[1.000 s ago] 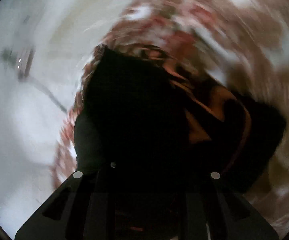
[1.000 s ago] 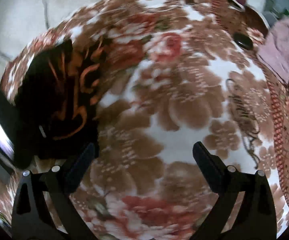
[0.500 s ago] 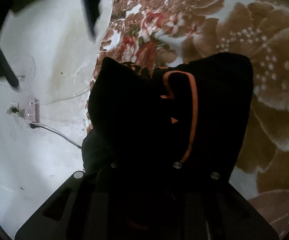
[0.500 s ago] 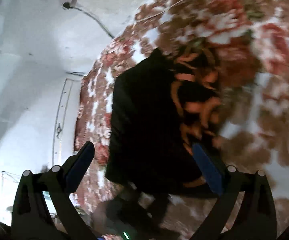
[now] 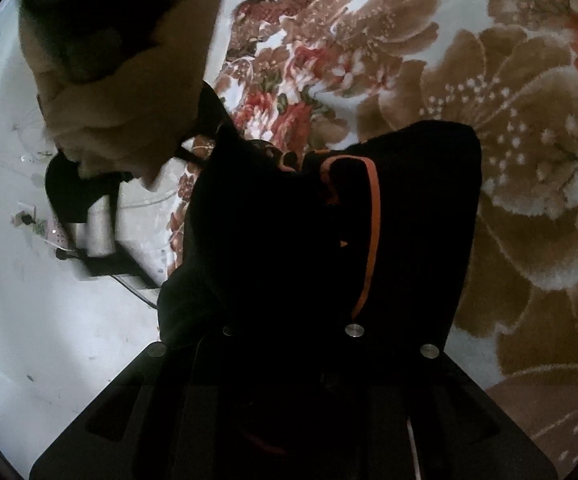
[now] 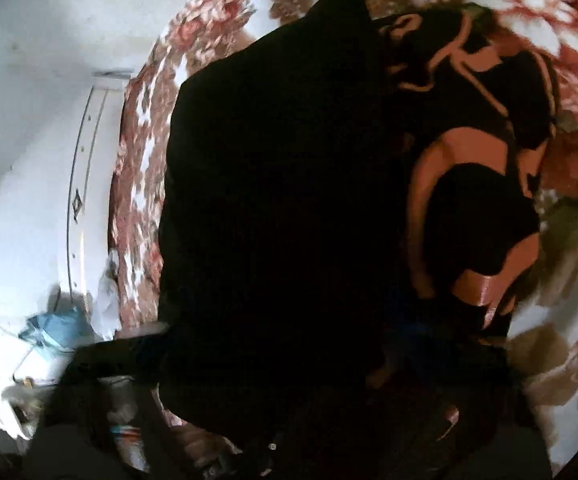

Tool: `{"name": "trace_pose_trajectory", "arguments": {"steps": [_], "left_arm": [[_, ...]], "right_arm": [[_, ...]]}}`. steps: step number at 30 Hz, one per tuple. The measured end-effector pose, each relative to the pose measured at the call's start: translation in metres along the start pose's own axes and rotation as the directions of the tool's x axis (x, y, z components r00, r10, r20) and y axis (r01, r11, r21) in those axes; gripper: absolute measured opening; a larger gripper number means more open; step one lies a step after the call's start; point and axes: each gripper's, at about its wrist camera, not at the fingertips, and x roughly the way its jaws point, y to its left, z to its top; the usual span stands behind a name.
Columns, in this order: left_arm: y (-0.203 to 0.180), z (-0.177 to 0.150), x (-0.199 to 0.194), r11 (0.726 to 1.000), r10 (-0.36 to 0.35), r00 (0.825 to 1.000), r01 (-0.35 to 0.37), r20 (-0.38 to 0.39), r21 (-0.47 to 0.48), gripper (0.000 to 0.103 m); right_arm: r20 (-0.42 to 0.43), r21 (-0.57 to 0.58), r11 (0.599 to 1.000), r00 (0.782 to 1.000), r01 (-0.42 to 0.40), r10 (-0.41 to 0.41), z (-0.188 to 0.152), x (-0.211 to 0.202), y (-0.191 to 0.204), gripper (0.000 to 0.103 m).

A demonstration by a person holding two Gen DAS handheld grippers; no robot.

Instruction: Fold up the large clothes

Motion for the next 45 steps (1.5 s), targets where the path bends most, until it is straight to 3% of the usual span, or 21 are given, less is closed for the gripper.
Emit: {"name": "trace_pose_trajectory", "arguments": {"steps": [5, 8, 9, 11, 13, 15, 20, 22, 23, 25, 28, 30, 31, 33, 35, 37, 38, 40, 42, 44, 45], "left_arm": [[-0.003, 0.005, -0.01, 1.0, 0.006, 1.0, -0.006, -0.007, 0.003, 0.016], [0.011, 0.009, -0.027, 0.997, -0.06, 0.998, 0.061, 0.016, -0.052, 0.032], [0.022, 0.009, -0.038, 0.979, -0.161, 0.986, 0.164, 0.032, -0.12, 0.048], [0.044, 0.006, -0.057, 0.931, -0.285, 0.955, 0.295, 0.076, -0.214, 0.051], [0.071, -0.003, -0.075, 0.882, -0.352, 0.928, 0.372, 0.12, -0.288, 0.06], [0.101, -0.014, -0.084, 0.837, -0.378, 0.916, 0.401, 0.135, -0.372, 0.06], [0.173, -0.048, -0.052, 0.734, -0.357, 0.931, 0.333, 0.081, -0.592, 0.061], [0.188, -0.061, -0.022, 0.658, -0.398, 0.912, 0.358, 0.098, -0.663, 0.071], [0.187, -0.065, -0.007, 0.618, -0.433, 0.891, 0.403, 0.136, -0.675, 0.074], [0.173, -0.066, 0.01, 0.613, -0.455, 0.873, 0.449, 0.175, -0.65, 0.083], [0.144, -0.067, 0.03, 0.566, -0.527, 0.818, 0.539, 0.228, -0.624, 0.088], [0.129, -0.061, 0.03, 0.611, -0.52, 0.827, 0.535, 0.214, -0.584, 0.089], [0.123, -0.061, 0.032, 0.607, -0.527, 0.823, 0.539, 0.212, -0.585, 0.09], [0.116, -0.073, 0.043, 0.561, -0.536, 0.813, 0.544, 0.227, -0.623, 0.091], [0.11, -0.082, 0.051, 0.565, -0.522, 0.824, 0.529, 0.222, -0.633, 0.091], [0.115, -0.098, 0.059, 0.498, -0.541, 0.805, 0.54, 0.244, -0.678, 0.094], [0.117, -0.105, 0.063, 0.48, -0.544, 0.8, 0.543, 0.252, -0.689, 0.094], [0.113, -0.114, 0.067, 0.461, -0.542, 0.8, 0.54, 0.258, -0.704, 0.097], [0.115, -0.109, 0.068, 0.462, -0.549, 0.8, 0.533, 0.243, -0.709, 0.098], [0.13, -0.104, 0.066, 0.434, -0.579, 0.78, 0.541, 0.237, -0.721, 0.099], [0.138, -0.102, 0.062, 0.43, -0.581, 0.778, 0.541, 0.237, -0.723, 0.099]], "right_arm": [[-0.027, 0.006, 1.0, 1.0, -0.011, 0.011, -0.004, -0.007, -0.012, 0.015], [0.022, -0.024, 0.999, 1.0, 0.021, -0.021, -0.01, -0.031, -0.008, 0.011], [0.034, -0.033, 0.999, 0.999, 0.03, -0.029, -0.011, -0.04, -0.007, 0.011], [0.045, -0.059, 0.997, 0.998, 0.047, -0.045, -0.015, -0.059, -0.004, 0.011], [0.043, -0.074, 0.995, 0.997, 0.062, -0.059, -0.017, -0.068, -0.001, 0.011], [0.042, -0.11, 0.989, 0.995, 0.099, -0.095, -0.021, -0.079, 0.003, 0.011], [0.052, -0.132, 0.97, 0.978, 0.207, -0.201, -0.027, -0.088, -0.001, 0.01], [0.062, -0.162, 0.948, 0.961, 0.275, -0.268, -0.033, -0.089, -0.008, 0.01], [0.058, -0.162, 0.94, 0.954, 0.301, -0.296, -0.035, -0.084, -0.015, 0.01], [0.039, -0.117, 0.945, 0.952, 0.305, -0.303, -0.039, -0.082, -0.038, 0.01], [0.003, -0.033, 0.945, 0.945, 0.326, -0.326, -0.049, -0.064, -0.082, 0.01], [-0.011, -0.036, 0.934, 0.934, 0.356, -0.357, -0.058, -0.049, -0.093, 0.01], [-0.011, -0.034, 0.93, 0.93, 0.366, -0.367, -0.06, -0.043, -0.096, 0.01], [0.001, -0.015, 0.934, 0.934, 0.358, -0.358, -0.064, -0.03, -0.103, 0.01], [0.034, -0.001, 0.944, 0.944, 0.329, -0.329, -0.064, -0.025, -0.103, 0.01], [0.051, -0.016, 0.943, 0.942, 0.332, -0.331, -0.063, -0.02, -0.097, 0.011], [0.062, -0.035, 0.94, 0.939, 0.34, -0.337, -0.063, -0.017, -0.094, 0.011], [0.067, -0.057, 0.932, 0.933, 0.358, -0.354, -0.065, -0.011, -0.09, 0.012], [0.069, -0.064, 0.921, 0.922, 0.385, -0.38, -0.065, -0.015, -0.085, 0.014], [0.084, -0.066, 0.912, 0.913, 0.406, -0.4, -0.065, -0.034, -0.078, 0.024], [0.105, -0.081, 0.898, 0.899, 0.433, -0.424, -0.064, -0.043, -0.072, 0.041]]}}
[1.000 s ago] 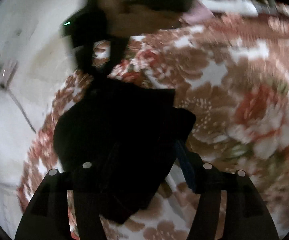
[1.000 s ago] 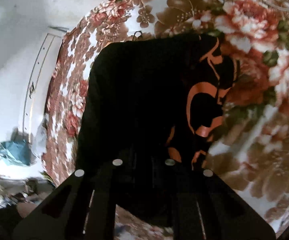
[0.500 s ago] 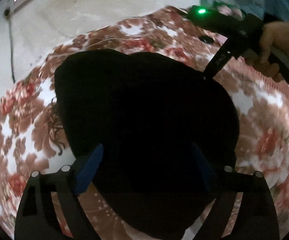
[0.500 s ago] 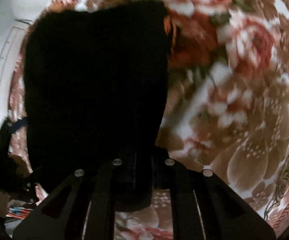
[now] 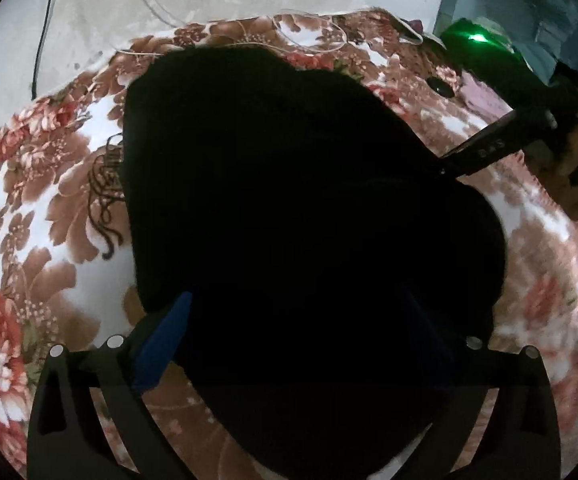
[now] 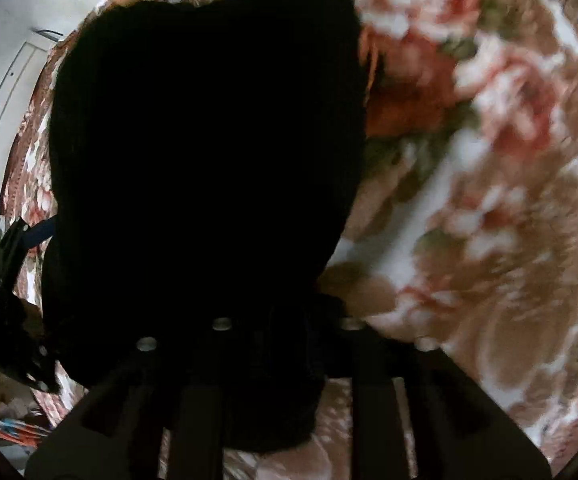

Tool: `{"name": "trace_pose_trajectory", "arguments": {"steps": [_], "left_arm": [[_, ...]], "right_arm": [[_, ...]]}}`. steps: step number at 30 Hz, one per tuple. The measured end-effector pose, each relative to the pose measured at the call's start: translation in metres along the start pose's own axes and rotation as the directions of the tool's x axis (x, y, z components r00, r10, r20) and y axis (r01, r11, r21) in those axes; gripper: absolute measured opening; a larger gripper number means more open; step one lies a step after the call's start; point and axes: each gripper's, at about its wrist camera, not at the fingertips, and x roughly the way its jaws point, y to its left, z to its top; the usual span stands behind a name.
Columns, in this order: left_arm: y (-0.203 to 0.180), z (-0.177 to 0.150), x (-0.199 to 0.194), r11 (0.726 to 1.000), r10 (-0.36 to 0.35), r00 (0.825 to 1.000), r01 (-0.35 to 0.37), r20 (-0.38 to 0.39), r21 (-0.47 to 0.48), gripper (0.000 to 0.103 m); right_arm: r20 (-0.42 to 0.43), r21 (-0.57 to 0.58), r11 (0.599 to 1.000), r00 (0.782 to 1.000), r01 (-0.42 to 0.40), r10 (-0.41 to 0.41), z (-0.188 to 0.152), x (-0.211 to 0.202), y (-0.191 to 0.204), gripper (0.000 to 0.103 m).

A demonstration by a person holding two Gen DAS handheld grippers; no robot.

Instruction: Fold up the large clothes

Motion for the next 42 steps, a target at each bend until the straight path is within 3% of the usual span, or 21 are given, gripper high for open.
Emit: {"name": "trace_pose_trajectory", "arguments": {"steps": [1, 3, 6, 9, 11, 16, 21, 22, 25, 28, 31, 35, 42], "left_arm": [[0.0, 0.007, -0.01, 1.0, 0.008, 1.0, -0.008, 0.004, 0.003, 0.098], [0.003, 0.019, -0.026, 1.0, 0.015, 1.0, -0.015, -0.004, -0.006, 0.097], [0.022, 0.04, -0.05, 0.998, 0.017, 0.999, -0.014, 0.045, -0.069, 0.097], [0.056, 0.067, -0.056, 0.979, 0.055, 0.994, -0.035, 0.093, -0.203, 0.097], [0.076, 0.084, -0.043, 0.963, 0.113, 0.988, -0.084, 0.101, -0.258, 0.097], [0.108, 0.1, 0.008, 0.923, 0.148, 0.988, -0.125, 0.035, -0.363, 0.097], [0.123, 0.084, 0.039, 0.906, 0.279, 0.96, -0.27, -0.019, -0.326, 0.099], [0.127, 0.08, 0.043, 0.907, 0.277, 0.961, -0.269, -0.024, -0.323, 0.099], [0.152, 0.062, 0.058, 0.898, 0.179, 0.983, -0.182, -0.045, -0.4, 0.099], [0.154, 0.058, 0.062, 0.893, 0.158, 0.986, -0.162, -0.045, -0.42, 0.099], [0.141, 0.063, 0.045, 0.89, 0.197, 0.98, -0.192, -0.031, -0.413, 0.098], [0.116, 0.049, -0.016, 0.886, 0.16, 0.985, -0.114, 0.065, -0.449, 0.097], [0.055, 0.004, -0.036, 0.915, 0.069, 0.997, -0.051, 0.032, -0.399, 0.097]], "right_arm": [[0.033, -0.027, 0.999, 0.999, 0.035, -0.035, 0.002, -0.013, 0.001, 0.059], [0.135, -0.085, 0.992, 0.988, 0.091, -0.079, 0.011, -0.044, 0.008, 0.08], [0.223, -0.051, 0.992, 0.97, 0.113, -0.099, 0.035, -0.066, 0.012, 0.091], [0.259, 0.014, 0.99, 0.956, 0.14, -0.139, 0.057, -0.068, 0.026, 0.095], [0.246, 0.073, 0.98, 0.949, 0.187, -0.199, 0.074, -0.052, 0.028, 0.096], [0.209, 0.096, 0.929, 0.906, 0.356, -0.369, 0.089, -0.014, 0.027, 0.096], [0.175, 0.092, 0.945, 0.929, 0.315, -0.327, 0.079, 0.025, 0.007, 0.098], [0.177, 0.084, 0.947, 0.93, 0.311, -0.321, 0.077, 0.029, 0.005, 0.098], [0.198, 0.028, 0.945, 0.925, 0.326, -0.325, 0.073, 0.037, 0.003, 0.098], [0.181, 0.048, 0.952, 0.935, 0.301, -0.305, 0.069, 0.043, -0.006, 0.098], [0.213, 0.067, 0.947, 0.923, 0.313, -0.32, 0.064, 0.027, 0.002, 0.096], [0.302, 0.065, 0.969, 0.921, 0.239, -0.247, 0.04, -0.021, 0.022, 0.095], [0.311, -0.007, 0.98, 0.932, 0.199, -0.188, -0.003, -0.037, 0.066, 0.095]]}}
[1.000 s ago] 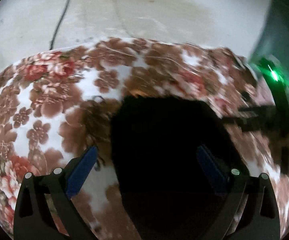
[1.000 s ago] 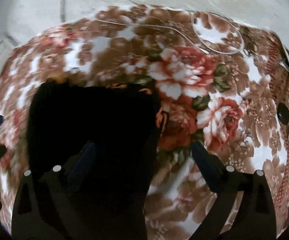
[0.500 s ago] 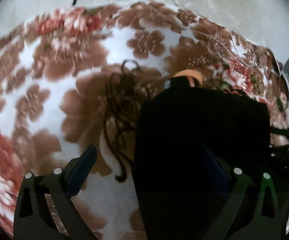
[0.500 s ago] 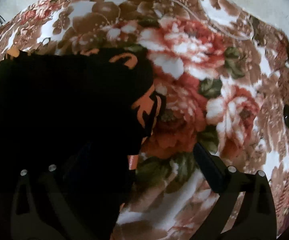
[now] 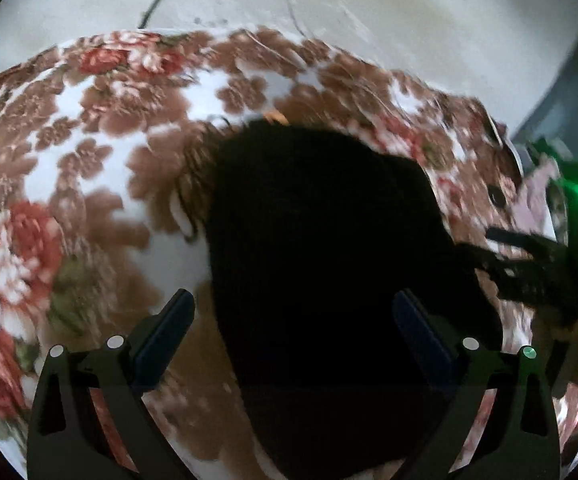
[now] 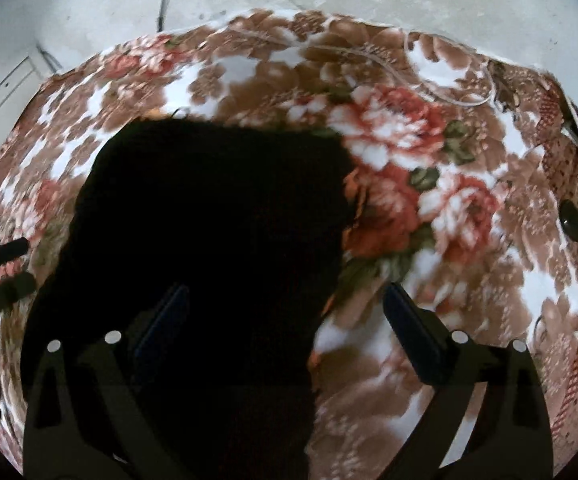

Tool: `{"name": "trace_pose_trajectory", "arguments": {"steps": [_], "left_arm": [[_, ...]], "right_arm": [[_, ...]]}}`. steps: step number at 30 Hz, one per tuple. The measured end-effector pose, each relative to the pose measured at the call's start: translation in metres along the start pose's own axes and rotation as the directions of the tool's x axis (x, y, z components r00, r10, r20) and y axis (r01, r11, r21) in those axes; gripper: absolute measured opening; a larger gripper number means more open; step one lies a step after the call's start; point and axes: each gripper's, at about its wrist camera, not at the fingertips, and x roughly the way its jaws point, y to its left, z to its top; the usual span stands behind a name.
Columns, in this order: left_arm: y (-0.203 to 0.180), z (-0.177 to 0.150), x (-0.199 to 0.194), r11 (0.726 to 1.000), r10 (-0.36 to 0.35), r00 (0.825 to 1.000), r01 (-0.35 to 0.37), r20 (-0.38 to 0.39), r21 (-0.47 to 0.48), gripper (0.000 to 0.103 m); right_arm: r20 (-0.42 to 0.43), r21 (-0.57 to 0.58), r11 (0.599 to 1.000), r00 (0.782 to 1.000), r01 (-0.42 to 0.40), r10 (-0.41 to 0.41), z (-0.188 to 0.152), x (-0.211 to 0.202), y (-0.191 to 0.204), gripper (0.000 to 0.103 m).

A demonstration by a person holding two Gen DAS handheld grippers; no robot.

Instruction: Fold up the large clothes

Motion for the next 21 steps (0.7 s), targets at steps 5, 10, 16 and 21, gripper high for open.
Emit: {"name": "trace_pose_trajectory", "arguments": {"steps": [5, 10, 16, 21], "left_arm": [[0.007, -0.019, 0.02, 0.999, 0.004, 0.999, -0.006, -0.046, -0.042, 0.099], [-0.004, -0.027, 0.027, 0.991, 0.1, 0.995, -0.097, -0.024, 0.092, 0.099], [0.002, -0.035, 0.036, 0.992, 0.098, 0.994, -0.094, -0.04, 0.083, 0.099], [0.003, -0.039, 0.036, 0.995, 0.097, 0.992, -0.096, -0.08, 0.023, 0.099]], "right_arm": [[-0.041, -0.028, 0.999, 0.999, 0.028, -0.029, -0.03, 0.021, 0.007, 0.095], [-0.044, -0.052, 0.996, 0.996, 0.076, -0.079, -0.047, 0.033, 0.001, 0.098], [-0.082, -0.029, 0.998, 0.995, 0.06, -0.062, -0.07, 0.043, -0.009, 0.098], [-0.13, -0.001, 0.999, 0.99, 0.054, -0.053, -0.074, 0.041, -0.014, 0.098]]}}
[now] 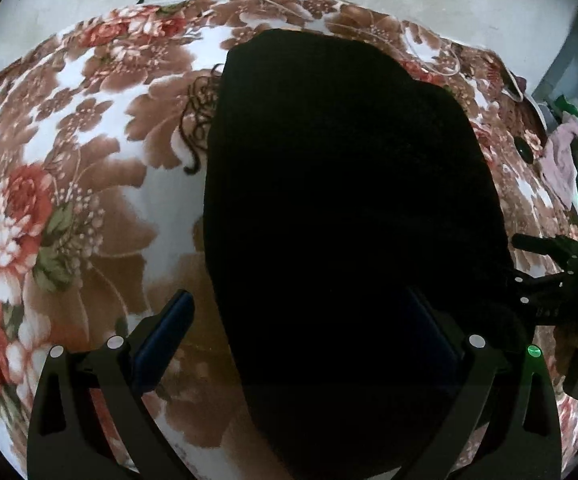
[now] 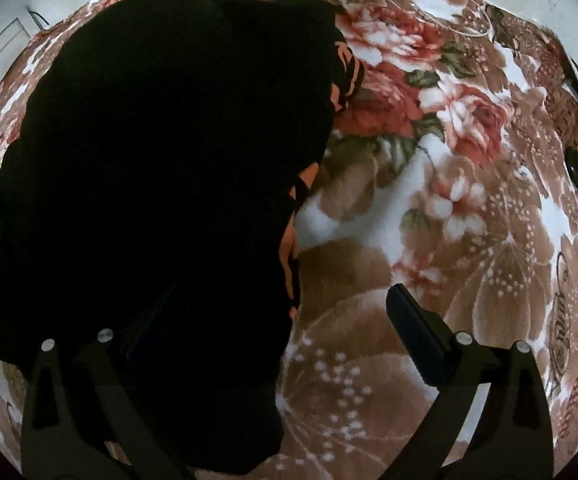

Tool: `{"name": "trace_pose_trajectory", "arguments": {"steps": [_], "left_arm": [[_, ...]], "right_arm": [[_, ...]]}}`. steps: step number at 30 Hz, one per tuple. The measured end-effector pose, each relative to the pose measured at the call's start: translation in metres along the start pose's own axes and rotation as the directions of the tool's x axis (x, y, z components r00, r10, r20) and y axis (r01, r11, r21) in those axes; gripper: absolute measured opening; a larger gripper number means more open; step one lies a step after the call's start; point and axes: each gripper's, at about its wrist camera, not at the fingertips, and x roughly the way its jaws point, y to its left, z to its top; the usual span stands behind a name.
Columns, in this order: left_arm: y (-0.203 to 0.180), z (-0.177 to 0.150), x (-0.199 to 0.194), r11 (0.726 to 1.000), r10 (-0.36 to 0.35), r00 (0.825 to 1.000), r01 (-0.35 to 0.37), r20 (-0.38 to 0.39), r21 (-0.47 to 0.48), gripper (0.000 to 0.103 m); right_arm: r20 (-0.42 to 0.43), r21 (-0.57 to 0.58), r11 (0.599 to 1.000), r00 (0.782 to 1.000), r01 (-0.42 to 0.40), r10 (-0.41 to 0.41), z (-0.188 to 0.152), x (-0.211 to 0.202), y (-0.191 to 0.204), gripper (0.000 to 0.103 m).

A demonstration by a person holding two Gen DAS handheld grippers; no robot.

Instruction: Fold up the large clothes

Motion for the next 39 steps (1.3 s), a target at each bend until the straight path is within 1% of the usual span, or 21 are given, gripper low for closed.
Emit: {"name": "trace_pose_trajectory", "arguments": {"steps": [1, 4, 6, 8, 9, 13, 14, 17, 18, 20, 22, 25, 26, 28, 30, 33, 34, 35, 36, 38, 39], "left_arm": [[0.0, 0.002, -0.003, 1.0, -0.002, 1.0, 0.002, -0.008, -0.018, 0.099], [0.007, 0.017, -0.024, 0.996, -0.045, 0.999, 0.043, -0.026, -0.078, 0.097], [0.019, 0.03, -0.044, 0.98, -0.144, 0.99, 0.142, -0.006, -0.137, 0.097], [0.028, 0.039, -0.05, 0.962, -0.206, 0.979, 0.201, -0.004, -0.185, 0.097], [0.036, 0.045, -0.048, 0.949, -0.24, 0.971, 0.233, -0.008, -0.213, 0.097], [0.059, 0.053, -0.022, 0.912, -0.306, 0.951, 0.277, -0.05, -0.303, 0.097], [0.066, 0.053, -0.011, 0.893, -0.334, 0.941, 0.296, -0.059, -0.34, 0.097], [0.073, 0.055, 0.007, 0.845, -0.413, 0.91, 0.365, -0.042, -0.391, 0.097], [0.073, 0.056, 0.011, 0.84, -0.425, 0.904, 0.377, -0.04, -0.391, 0.097], [0.071, 0.059, 0.023, 0.844, -0.423, 0.905, 0.374, -0.048, -0.384, 0.097], [0.07, 0.06, 0.035, 0.832, -0.457, 0.887, 0.399, -0.069, -0.384, 0.097], [0.063, 0.059, 0.054, 0.853, -0.458, 0.88, 0.396, -0.124, -0.339, 0.099], [0.064, 0.058, 0.06, 0.852, -0.466, 0.876, 0.405, -0.125, -0.333, 0.099], [0.07, 0.057, 0.076, 0.823, -0.508, 0.854, 0.441, -0.116, -0.359, 0.099], [0.072, 0.054, 0.089, 0.799, -0.535, 0.839, 0.465, -0.099, -0.381, 0.099], [0.064, 0.056, 0.089, 0.813, -0.518, 0.849, 0.454, -0.099, -0.365, 0.098], [0.06, 0.058, 0.083, 0.804, -0.538, 0.837, 0.477, -0.093, -0.355, 0.088], [0.055, 0.06, 0.077, 0.794, -0.56, 0.824, 0.502, -0.089, -0.343, 0.086], [0.05, 0.061, 0.069, 0.796, -0.567, 0.819, 0.516, -0.09, -0.317, 0.085], [0.045, 0.061, 0.065, 0.8, -0.57, 0.816, 0.523, -0.098, -0.293, 0.085], [0.045, 0.061, 0.067, 0.799, -0.571, 0.815, 0.525, -0.099, -0.293, 0.085]], "right_arm": [[-0.011, 0.021, 1.0, 1.0, -0.012, 0.013, 0.002, -0.005, -0.003, 0.098], [0.015, 0.139, 0.977, 0.987, -0.16, 0.16, 0.007, -0.035, -0.025, 0.098], [0.033, 0.227, 0.934, 0.961, -0.276, 0.276, 0.014, -0.049, -0.045, 0.098], [0.032, 0.311, 0.874, 0.923, -0.375, 0.384, 0.023, -0.049, -0.062, 0.098], [0.038, 0.346, 0.845, 0.906, -0.408, 0.422, 0.029, -0.046, -0.068, 0.098], [0.035, 0.4, 0.794, 0.873, -0.458, 0.486, 0.049, -0.026, -0.071, 0.098], [0.032, 0.412, 0.769, 0.852, -0.488, 0.523, 0.055, -0.015, -0.066, 0.098], [-0.01, 0.424, 0.754, 0.83, -0.502, 0.558, 0.068, 0.009, -0.053, 0.098], [-0.022, 0.421, 0.754, 0.825, -0.505, 0.565, 0.072, 0.016, -0.048, 0.098], [-0.055, 0.411, 0.77, 0.83, -0.488, 0.555, 0.079, 0.028, -0.04, 0.098], [-0.08, 0.42, 0.781, 0.838, -0.462, 0.539, 0.083, 0.041, -0.038, 0.098], [-0.086, 0.436, 0.749, 0.805, -0.5, 0.587, 0.085, 0.056, -0.038, 0.098], [-0.085, 0.445, 0.73, 0.787, -0.519, 0.611, 0.086, 0.061, -0.039, 0.098], [-0.073, 0.462, 0.686, 0.747, -0.562, 0.661, 0.086, 0.072, -0.042, 0.098], [-0.064, 0.479, 0.653, 0.719, -0.587, 0.692, 0.084, 0.081, -0.044, 0.099], [-0.065, 0.487, 0.624, 0.687, -0.611, 0.724, 0.087, 0.089, -0.045, 0.099], [-0.066, 0.482, 0.616, 0.675, -0.623, 0.735, 0.087, 0.087, -0.044, 0.095], [-0.066, 0.471, 0.587, 0.637, -0.658, 0.768, 0.088, 0.082, -0.041, 0.094], [-0.07, 0.451, 0.585, 0.627, -0.674, 0.776, 0.088, 0.075, -0.038, 0.093], [-0.095, 0.397, 0.626, 0.649, -0.671, 0.755, 0.092, 0.065, -0.029, 0.092], [-0.1, 0.397, 0.629, 0.65, -0.668, 0.753, 0.094, 0.064, -0.027, 0.092]]}}
